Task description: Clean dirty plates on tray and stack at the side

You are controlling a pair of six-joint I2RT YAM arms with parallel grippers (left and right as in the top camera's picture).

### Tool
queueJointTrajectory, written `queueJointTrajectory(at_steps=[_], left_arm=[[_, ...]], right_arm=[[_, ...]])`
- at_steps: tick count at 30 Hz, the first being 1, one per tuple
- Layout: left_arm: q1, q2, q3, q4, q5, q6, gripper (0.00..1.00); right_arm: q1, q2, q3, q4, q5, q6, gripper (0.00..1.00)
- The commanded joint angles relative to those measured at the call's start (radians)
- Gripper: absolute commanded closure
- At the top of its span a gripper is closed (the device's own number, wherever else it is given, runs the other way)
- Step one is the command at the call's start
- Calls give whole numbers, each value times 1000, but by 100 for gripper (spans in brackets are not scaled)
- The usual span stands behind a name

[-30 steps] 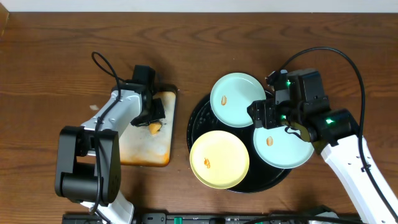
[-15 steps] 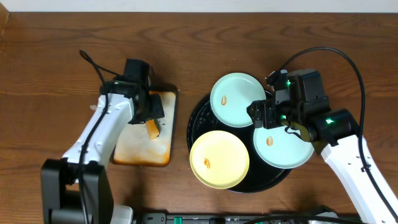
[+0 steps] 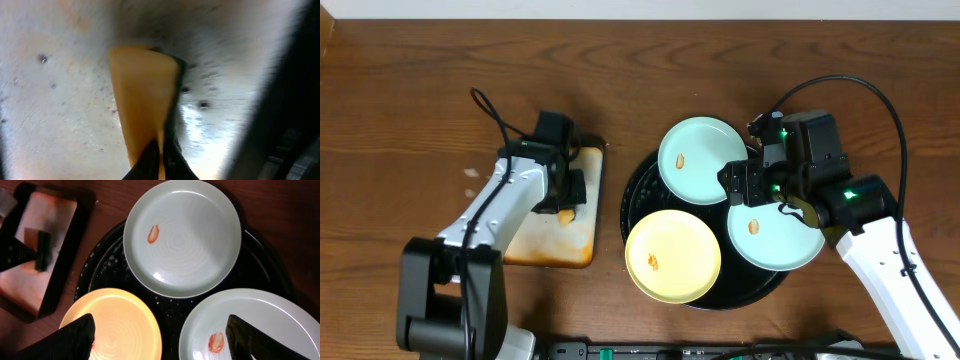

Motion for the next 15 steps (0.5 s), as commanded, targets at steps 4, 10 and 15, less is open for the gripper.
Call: queueJointTrajectory(at_steps=[4, 10, 15], left_arm=[[42, 16, -29, -34, -189, -177, 91], [64, -7, 25, -50, -34, -96, 85], [64, -82, 58, -67, -13, -97, 64]], right_arm=[[10, 7, 17, 1, 5, 11, 18], [10, 7, 17, 2, 5, 10, 17], [10, 7, 17, 2, 5, 10, 17]])
